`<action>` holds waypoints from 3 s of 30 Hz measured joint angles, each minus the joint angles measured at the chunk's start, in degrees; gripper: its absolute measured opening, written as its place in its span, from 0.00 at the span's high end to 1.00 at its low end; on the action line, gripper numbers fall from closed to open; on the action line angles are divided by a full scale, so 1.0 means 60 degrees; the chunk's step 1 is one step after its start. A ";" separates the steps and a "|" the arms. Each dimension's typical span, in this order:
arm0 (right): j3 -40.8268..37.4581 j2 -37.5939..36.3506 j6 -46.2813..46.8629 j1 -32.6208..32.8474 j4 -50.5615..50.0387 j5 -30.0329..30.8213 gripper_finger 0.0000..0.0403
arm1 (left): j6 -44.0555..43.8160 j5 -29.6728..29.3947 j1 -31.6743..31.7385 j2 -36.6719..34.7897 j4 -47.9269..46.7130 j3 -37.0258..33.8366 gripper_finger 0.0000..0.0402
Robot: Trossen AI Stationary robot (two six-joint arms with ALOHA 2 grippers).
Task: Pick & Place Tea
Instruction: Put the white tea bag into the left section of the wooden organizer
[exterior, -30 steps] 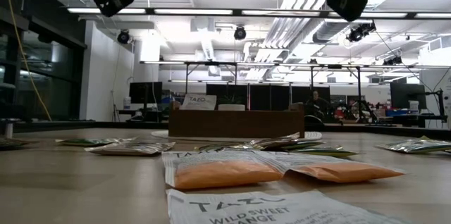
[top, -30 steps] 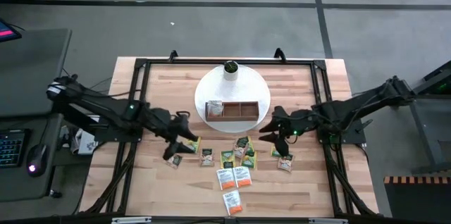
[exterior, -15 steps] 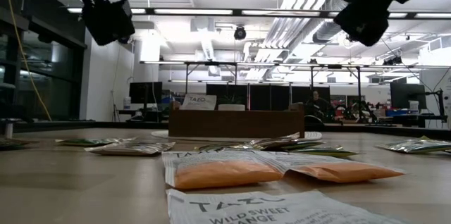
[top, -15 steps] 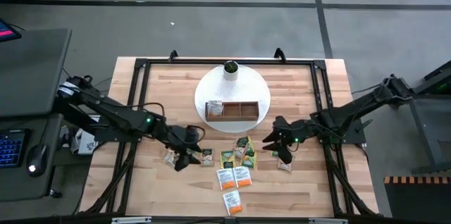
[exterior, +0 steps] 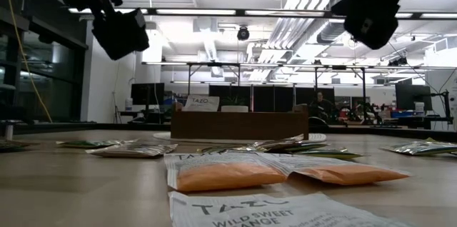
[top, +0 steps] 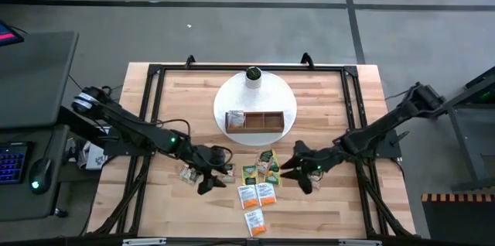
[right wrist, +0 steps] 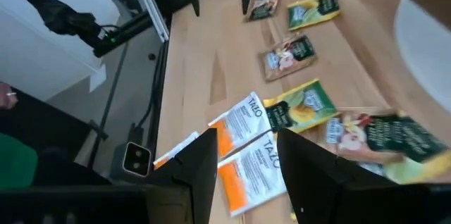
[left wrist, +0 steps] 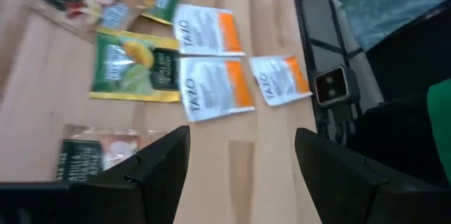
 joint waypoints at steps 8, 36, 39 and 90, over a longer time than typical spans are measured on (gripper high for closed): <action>0.1601 0.2096 -0.0504 0.0003 -0.0037 -0.0295 0.64 | -0.0199 -0.1208 -0.1034 0.0914 0.0474 0.0001 0.37; 0.4084 0.5399 -0.0531 0.0595 -0.0467 0.0251 0.99 | -0.3056 -0.3505 -0.1551 0.2464 0.2804 0.0000 0.37; 0.4080 0.5642 -0.0454 0.0593 -0.0138 0.0251 1.00 | -0.3304 -0.3536 -0.1547 0.2466 0.2806 0.0000 0.37; 0.6479 0.7593 -0.0349 0.0957 -0.3029 0.0733 1.00 | -0.2512 -0.3487 -0.1558 0.3424 0.2882 0.0004 0.37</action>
